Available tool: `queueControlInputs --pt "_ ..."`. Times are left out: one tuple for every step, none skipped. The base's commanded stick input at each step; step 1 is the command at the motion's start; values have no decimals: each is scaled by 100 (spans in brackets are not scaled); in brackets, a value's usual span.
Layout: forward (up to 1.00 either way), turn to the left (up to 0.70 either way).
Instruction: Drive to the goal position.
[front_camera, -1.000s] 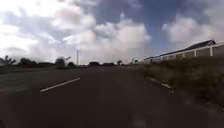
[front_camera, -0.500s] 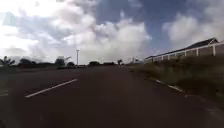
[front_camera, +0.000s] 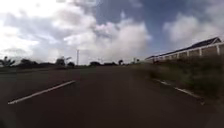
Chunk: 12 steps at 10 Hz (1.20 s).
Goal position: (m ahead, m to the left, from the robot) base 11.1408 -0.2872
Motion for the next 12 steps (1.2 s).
queueControlInputs --pt "100 0" --pt "100 0" --pt "100 0" --pt "100 0" --pt "100 0" --pt "100 0" --pt "100 0" --pt "100 0" --pt "100 0" --pt "100 0" --pt "100 0" --pt "100 0"
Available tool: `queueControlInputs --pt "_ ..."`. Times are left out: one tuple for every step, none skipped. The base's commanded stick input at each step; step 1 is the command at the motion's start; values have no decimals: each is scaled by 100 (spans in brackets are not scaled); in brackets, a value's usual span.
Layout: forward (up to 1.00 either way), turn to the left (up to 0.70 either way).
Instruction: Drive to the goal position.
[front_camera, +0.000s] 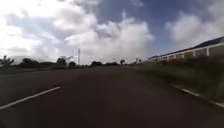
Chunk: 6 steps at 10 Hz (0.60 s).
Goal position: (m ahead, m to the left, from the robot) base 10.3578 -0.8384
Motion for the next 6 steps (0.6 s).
queueControlInputs --pt "100 0" --pt "100 0" --pt "100 0" --pt "100 0" --pt "100 0" --pt "100 0"
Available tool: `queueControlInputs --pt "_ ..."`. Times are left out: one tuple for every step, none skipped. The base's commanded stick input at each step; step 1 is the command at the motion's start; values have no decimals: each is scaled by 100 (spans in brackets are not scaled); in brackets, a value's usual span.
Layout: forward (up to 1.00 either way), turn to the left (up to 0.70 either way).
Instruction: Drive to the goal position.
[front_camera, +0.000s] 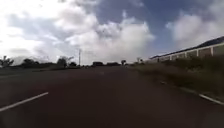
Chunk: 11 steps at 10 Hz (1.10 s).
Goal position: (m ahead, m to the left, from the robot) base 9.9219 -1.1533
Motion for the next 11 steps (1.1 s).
queueControlInputs --pt "100 0" --pt "100 0" --pt "100 0" --pt "100 0" --pt "100 0" --pt "100 0" --pt "100 0" --pt "100 0" --pt "100 0" --pt "100 0" --pt "100 0"
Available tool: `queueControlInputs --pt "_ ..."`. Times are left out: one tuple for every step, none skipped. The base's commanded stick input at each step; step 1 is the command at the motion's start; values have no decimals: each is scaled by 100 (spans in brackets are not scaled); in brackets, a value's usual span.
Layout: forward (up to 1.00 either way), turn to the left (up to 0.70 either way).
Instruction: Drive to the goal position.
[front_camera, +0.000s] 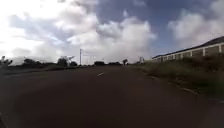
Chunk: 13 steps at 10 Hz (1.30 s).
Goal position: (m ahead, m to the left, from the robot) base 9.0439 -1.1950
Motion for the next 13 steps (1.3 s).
queueControlInputs --pt "100 -2" --pt "100 -1" --pt "100 0" --pt "100 0" --pt "100 -4" --pt "100 -24" --pt "100 -40" --pt "100 -40" --pt "100 -40" --pt "100 -40" --pt "100 -40" --pt "100 -40" --pt "100 0"
